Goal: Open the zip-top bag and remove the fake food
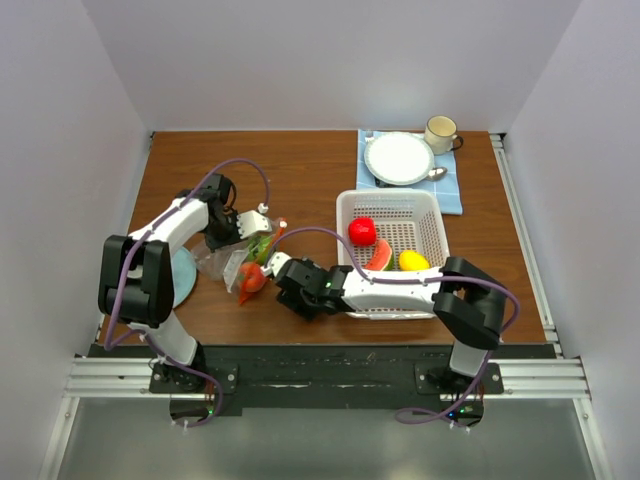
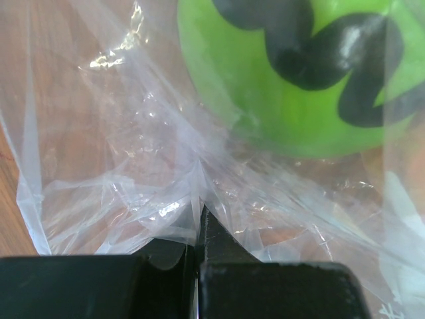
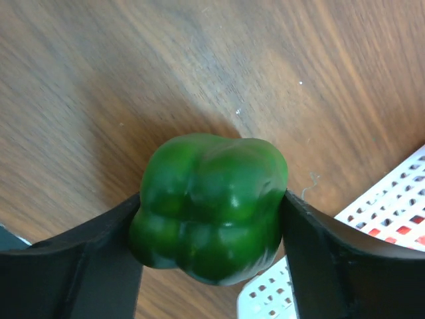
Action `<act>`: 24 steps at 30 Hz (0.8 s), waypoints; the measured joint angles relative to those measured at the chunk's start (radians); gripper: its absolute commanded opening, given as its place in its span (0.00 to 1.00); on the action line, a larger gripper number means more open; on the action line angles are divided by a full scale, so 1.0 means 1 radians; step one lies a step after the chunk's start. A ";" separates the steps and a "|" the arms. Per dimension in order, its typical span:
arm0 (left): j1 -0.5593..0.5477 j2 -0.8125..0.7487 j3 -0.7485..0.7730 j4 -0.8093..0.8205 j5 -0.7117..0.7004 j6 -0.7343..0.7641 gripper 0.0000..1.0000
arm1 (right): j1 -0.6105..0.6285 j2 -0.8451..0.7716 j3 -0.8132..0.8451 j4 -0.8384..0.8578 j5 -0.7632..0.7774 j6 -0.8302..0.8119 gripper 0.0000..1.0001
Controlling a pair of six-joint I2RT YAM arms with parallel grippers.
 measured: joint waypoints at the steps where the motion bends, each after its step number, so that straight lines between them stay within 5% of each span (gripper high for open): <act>1: 0.000 0.000 0.000 0.000 -0.001 0.000 0.00 | 0.000 -0.002 0.000 0.005 0.000 0.004 0.45; 9: 0.000 0.000 0.000 0.002 -0.004 0.002 0.00 | -0.043 -0.217 -0.093 0.095 0.044 0.013 0.31; 12: 0.000 0.000 0.000 0.001 -0.005 0.003 0.00 | -0.098 -0.376 -0.148 0.175 0.151 0.024 0.22; 16: 0.000 0.000 0.000 0.001 -0.004 0.003 0.00 | -0.174 -0.510 -0.227 0.267 0.351 0.051 0.23; 17: 0.000 0.000 0.000 0.001 -0.004 0.003 0.00 | -0.191 -0.522 -0.245 0.271 0.396 0.067 0.26; 20: 0.000 0.000 0.000 0.001 -0.004 0.003 0.00 | -0.231 -0.495 -0.259 0.233 0.488 0.134 0.90; 21: 0.000 0.000 0.000 0.001 -0.004 0.003 0.00 | -0.243 -0.471 -0.259 0.217 0.500 0.159 0.99; 24: 0.000 0.000 0.000 0.001 -0.004 0.003 0.00 | -0.253 -0.399 -0.259 0.165 0.502 0.221 0.99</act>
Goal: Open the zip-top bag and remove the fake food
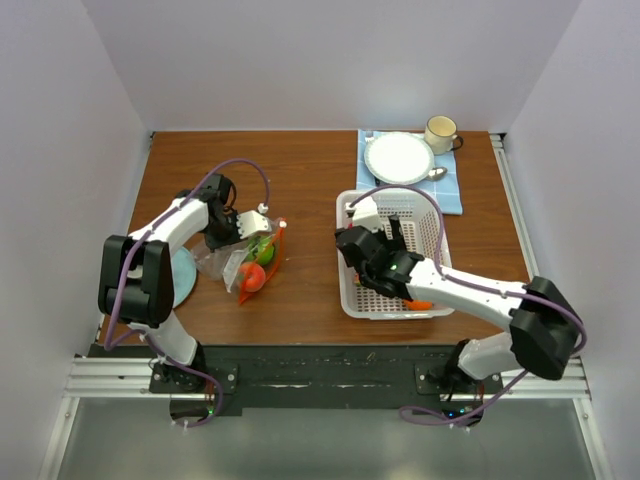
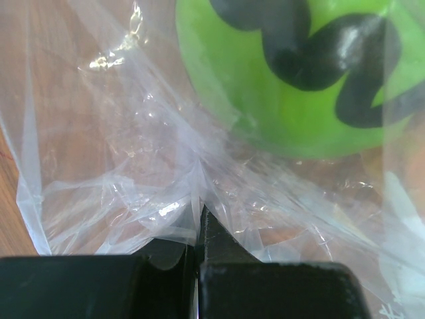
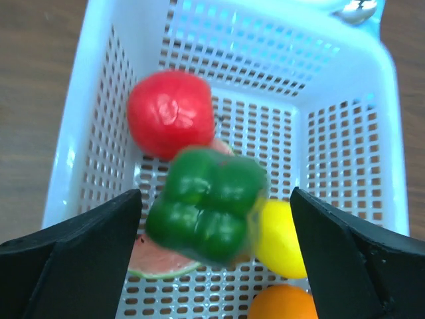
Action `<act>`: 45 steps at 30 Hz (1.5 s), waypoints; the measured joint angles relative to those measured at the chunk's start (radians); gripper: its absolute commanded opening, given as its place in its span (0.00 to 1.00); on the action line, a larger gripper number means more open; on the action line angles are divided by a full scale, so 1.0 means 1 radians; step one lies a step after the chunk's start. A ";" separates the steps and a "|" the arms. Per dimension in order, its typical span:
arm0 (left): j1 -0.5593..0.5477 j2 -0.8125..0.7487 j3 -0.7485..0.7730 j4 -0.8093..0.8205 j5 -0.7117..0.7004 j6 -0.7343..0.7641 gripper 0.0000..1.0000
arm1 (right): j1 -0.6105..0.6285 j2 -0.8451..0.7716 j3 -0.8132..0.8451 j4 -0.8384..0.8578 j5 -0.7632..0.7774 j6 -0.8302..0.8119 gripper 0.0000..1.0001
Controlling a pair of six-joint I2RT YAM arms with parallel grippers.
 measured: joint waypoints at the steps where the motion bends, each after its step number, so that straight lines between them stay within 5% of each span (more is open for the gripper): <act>1: 0.000 0.000 0.000 0.000 0.000 0.000 0.00 | 0.000 0.015 0.000 -0.014 -0.010 0.010 0.99; 10: -0.003 0.000 0.000 0.000 0.000 -0.001 0.00 | 0.068 -0.040 0.057 0.109 -0.219 -0.103 0.99; 17: -0.015 0.004 -0.002 0.011 0.007 -0.008 0.00 | 0.198 0.183 0.108 0.344 -0.378 -0.225 0.95; 27: -0.055 0.065 -0.026 0.095 -0.013 -0.015 0.00 | 0.193 0.430 0.115 0.562 -0.591 -0.277 0.99; 45: -0.060 0.084 -0.038 0.143 -0.033 -0.016 0.00 | 0.193 0.626 0.323 0.568 -0.843 -0.290 0.99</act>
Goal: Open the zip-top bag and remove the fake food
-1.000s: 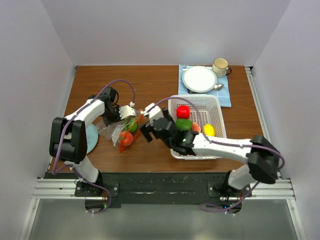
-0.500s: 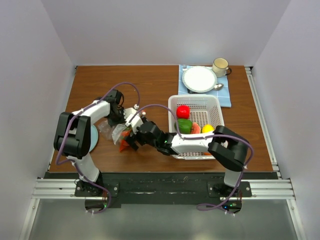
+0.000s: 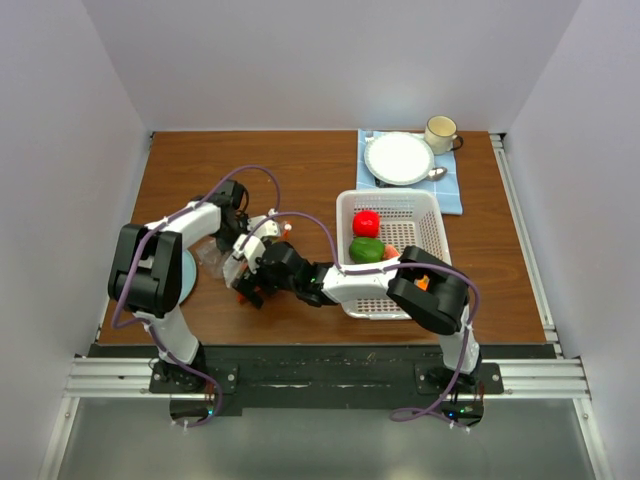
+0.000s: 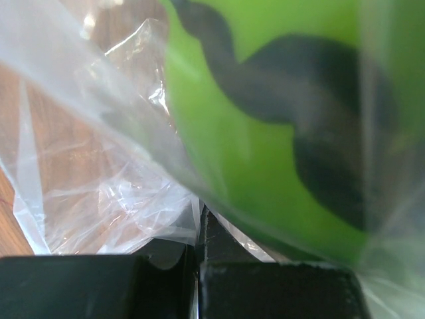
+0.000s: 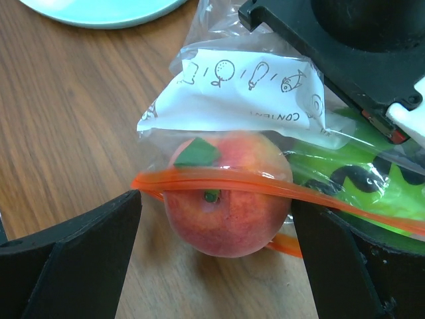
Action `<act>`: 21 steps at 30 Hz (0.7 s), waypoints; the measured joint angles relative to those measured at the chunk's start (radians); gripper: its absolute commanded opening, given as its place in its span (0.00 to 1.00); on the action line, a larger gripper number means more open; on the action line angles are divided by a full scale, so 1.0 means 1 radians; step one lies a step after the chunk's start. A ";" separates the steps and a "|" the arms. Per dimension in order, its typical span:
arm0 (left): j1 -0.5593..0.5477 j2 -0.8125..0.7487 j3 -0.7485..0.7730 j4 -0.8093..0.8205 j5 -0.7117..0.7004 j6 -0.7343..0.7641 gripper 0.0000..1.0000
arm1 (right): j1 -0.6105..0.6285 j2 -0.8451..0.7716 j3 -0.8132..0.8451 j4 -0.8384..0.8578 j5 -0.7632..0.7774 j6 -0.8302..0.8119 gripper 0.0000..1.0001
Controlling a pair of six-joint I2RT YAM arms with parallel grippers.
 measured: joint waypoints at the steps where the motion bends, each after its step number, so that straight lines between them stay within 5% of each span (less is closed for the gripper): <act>1: 0.000 0.000 -0.002 0.002 0.000 0.000 0.00 | 0.000 0.000 0.000 -0.003 0.000 0.000 0.99; 21: 0.000 -0.010 -0.014 0.014 -0.010 0.000 0.00 | 0.000 0.011 0.000 -0.025 0.001 -0.065 0.99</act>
